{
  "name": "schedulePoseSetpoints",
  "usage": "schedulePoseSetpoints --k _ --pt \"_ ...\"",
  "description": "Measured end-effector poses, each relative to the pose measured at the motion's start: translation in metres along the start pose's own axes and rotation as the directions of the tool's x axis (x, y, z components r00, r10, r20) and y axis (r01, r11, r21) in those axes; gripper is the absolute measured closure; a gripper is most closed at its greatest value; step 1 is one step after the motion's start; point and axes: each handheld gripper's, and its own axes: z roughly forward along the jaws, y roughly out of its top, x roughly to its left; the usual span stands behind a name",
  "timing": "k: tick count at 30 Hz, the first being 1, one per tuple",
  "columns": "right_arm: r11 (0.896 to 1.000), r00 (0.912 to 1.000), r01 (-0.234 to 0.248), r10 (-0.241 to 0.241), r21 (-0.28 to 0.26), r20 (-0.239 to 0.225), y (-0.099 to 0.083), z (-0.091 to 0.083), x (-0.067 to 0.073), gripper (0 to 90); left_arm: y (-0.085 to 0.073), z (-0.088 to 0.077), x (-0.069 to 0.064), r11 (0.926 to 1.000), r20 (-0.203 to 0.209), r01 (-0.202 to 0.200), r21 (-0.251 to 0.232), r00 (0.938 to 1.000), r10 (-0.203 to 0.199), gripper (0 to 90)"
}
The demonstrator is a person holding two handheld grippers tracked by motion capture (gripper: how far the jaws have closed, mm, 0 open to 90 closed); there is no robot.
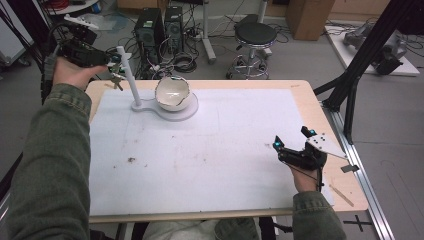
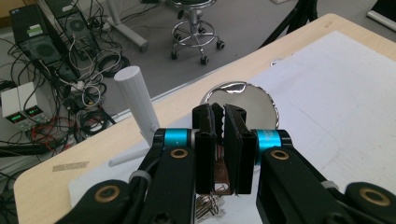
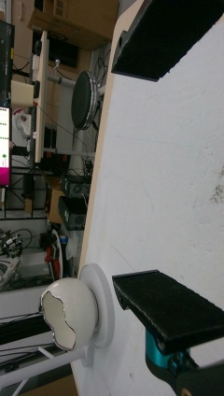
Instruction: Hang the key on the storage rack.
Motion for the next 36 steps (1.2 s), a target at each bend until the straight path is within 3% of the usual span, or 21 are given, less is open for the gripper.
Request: schedulePoseSetpoints --k 8,11,15,19,22,25,30,36 --pt "1.000 1.0000 0.001 -0.001 0.000 -0.001 0.000 -0.001 0.001 0.8 0.003 0.015 0.002 0.9996 -0.036 0.027 0.010 0.9990 -0.026 82.7" --pt "1.000 1.0000 0.000 0.000 -0.002 0.001 0.000 -0.002 -0.001 0.8 0.002 0.021 0.005 0.9991 -0.075 0.030 0.030 0.9968 -0.027 82.7" --pt "1.000 1.0000 -0.005 0.005 0.000 0.003 -0.001 -0.003 -0.001 0.8 0.001 0.026 0.010 0.9979 -0.126 0.063 0.013 0.9902 -0.061 82.7" --pt "1.000 1.0000 0.007 -0.007 0.007 0.003 -0.001 -0.003 0.000 0.8 0.001 0.031 0.012 0.9985 -0.138 0.055 0.010 0.9890 -0.053 82.6" --pt "1.000 1.0000 0.005 -0.005 0.004 0.008 0.000 -0.004 -0.001 0.8 0.001 0.036 0.014 0.9975 -0.137 0.071 0.000 0.9881 -0.070 82.7" --pt "1.000 1.0000 0.004 -0.004 0.003 0.007 -0.001 -0.005 -0.001 0.8 0.000 0.041 0.014 0.9975 -0.138 0.069 0.015 0.9882 -0.066 82.6" --pt "1.000 1.0000 0.005 -0.005 0.002 0.000 -0.001 -0.006 0.000 0.8 0.002 0.045 0.012 0.9965 -0.132 0.081 -0.021 0.9877 -0.083 82.7" --pt "1.000 0.9999 0.008 -0.008 0.005 -0.008 -0.001 -0.006 0.001 0.8 0.002 0.055 0.008 0.9979 -0.190 0.061 -0.023 0.9797 -0.064 82.6"
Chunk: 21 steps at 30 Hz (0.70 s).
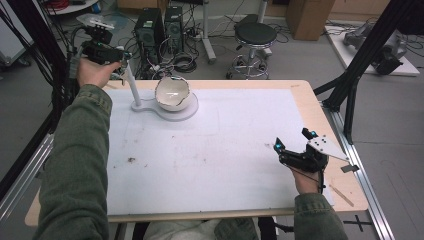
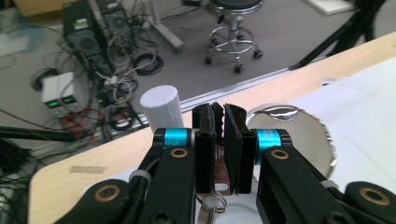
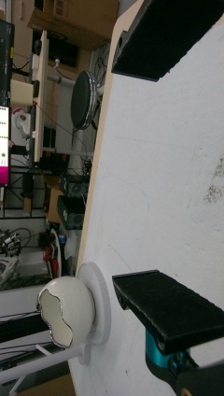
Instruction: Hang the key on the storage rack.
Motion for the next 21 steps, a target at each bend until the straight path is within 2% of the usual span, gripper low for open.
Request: schedulePoseSetpoints --k 2,6,11,13,15,16,21 --pt "1.000 1.0000 0.001 -0.001 -0.001 -0.003 0.000 0.000 0.001 0.8 0.000 0.001 0.000 0.9998 -0.008 0.014 -0.016 0.9999 -0.014 82.6" --pt "1.000 1.0000 0.007 -0.007 0.003 -0.007 0.000 0.000 0.002 0.8 -0.001 0.004 0.002 0.9999 -0.022 0.008 -0.012 0.9997 -0.008 82.6" --pt "1.000 1.0000 0.006 -0.006 -0.001 -0.007 0.000 0.001 0.001 0.8 -0.006 0.009 0.001 0.9992 -0.031 0.017 -0.035 0.9994 -0.018 82.5" --pt "1.000 1.0000 0.003 -0.003 0.000 -0.007 0.000 0.001 0.001 0.8 -0.009 0.009 -0.001 0.9993 -0.037 0.007 -0.036 0.9993 -0.008 82.5" --pt "1.000 1.0000 0.002 -0.002 0.002 -0.008 0.000 0.002 0.001 0.8 -0.010 0.008 -0.001 0.9988 -0.034 0.014 -0.047 0.9993 -0.015 82.4" --pt "1.000 1.0000 0.004 -0.004 0.000 -0.009 0.000 0.002 0.001 0.8 -0.012 0.005 0.000 0.9972 -0.022 0.033 -0.067 0.9991 -0.035 82.1" --pt "1.000 0.9999 0.005 -0.005 0.002 -0.015 0.000 0.003 0.002 0.8 -0.014 0.001 -0.001 0.9975 -0.005 0.022 -0.067 0.9997 -0.022 81.8"
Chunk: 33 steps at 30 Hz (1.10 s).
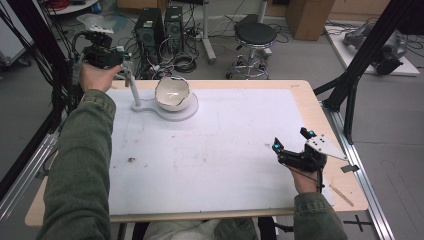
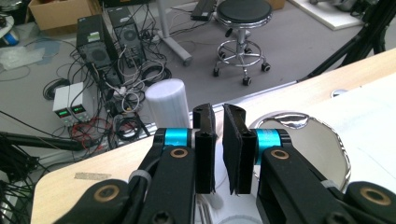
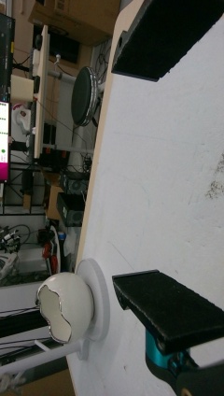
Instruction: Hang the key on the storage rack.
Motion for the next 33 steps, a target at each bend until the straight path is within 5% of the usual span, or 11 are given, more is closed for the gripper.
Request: schedulePoseSetpoints --k 6,10,14,21,28,33 --pt "1.000 1.0000 0.004 -0.004 -0.001 0.002 0.000 0.001 0.000 0.8 -0.001 -0.005 -0.006 0.9995 0.021 0.000 -0.033 0.9998 0.001 64.2" --pt "1.000 1.0000 0.008 -0.008 -0.001 0.001 0.001 0.001 0.000 0.8 -0.004 -0.008 -0.005 0.9950 0.016 0.058 -0.082 0.9983 -0.057 50.7" --pt "1.000 1.0000 0.003 -0.003 -0.002 0.002 0.001 0.001 0.000 0.8 -0.010 -0.011 -0.002 0.9827 0.013 0.121 -0.140 0.9927 -0.120 33.2" --pt "1.000 1.0000 0.002 -0.002 -0.001 0.000 0.000 0.002 0.000 0.8 -0.019 -0.012 0.002 0.9798 0.057 0.147 -0.135 0.9884 -0.141 19.1" --pt "1.000 1.0000 -0.004 0.004 0.000 0.003 0.001 0.001 0.000 0.8 -0.025 -0.015 -0.004 0.9832 0.077 0.120 -0.137 0.9909 -0.110 6.5" --pt "1.000 1.0000 -0.002 0.002 -0.004 0.003 0.001 0.001 0.000 0.8 -0.032 -0.014 -0.008 0.9843 0.120 0.144 -0.102 0.9840 -0.131 1.6"
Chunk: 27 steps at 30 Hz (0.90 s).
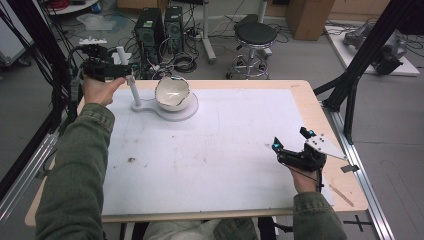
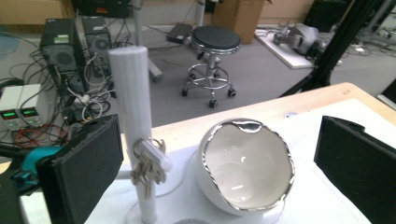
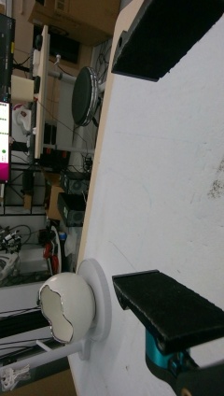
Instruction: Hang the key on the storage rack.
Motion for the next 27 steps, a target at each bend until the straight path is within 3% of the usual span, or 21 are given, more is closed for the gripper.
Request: schedulePoseSetpoints --k 18,27 --pt "1.000 1.0000 -0.004 0.004 0.001 -0.002 0.000 0.001 0.000 0.8 -0.021 -0.017 -0.009 0.9986 0.001 -0.030 -0.043 0.9996 0.030 1.6" --pt "1.000 1.0000 -0.009 0.009 0.003 -0.002 0.000 0.001 -0.001 0.8 -0.039 -0.020 -0.010 0.9986 0.012 -0.017 -0.051 0.9998 0.017 1.6"
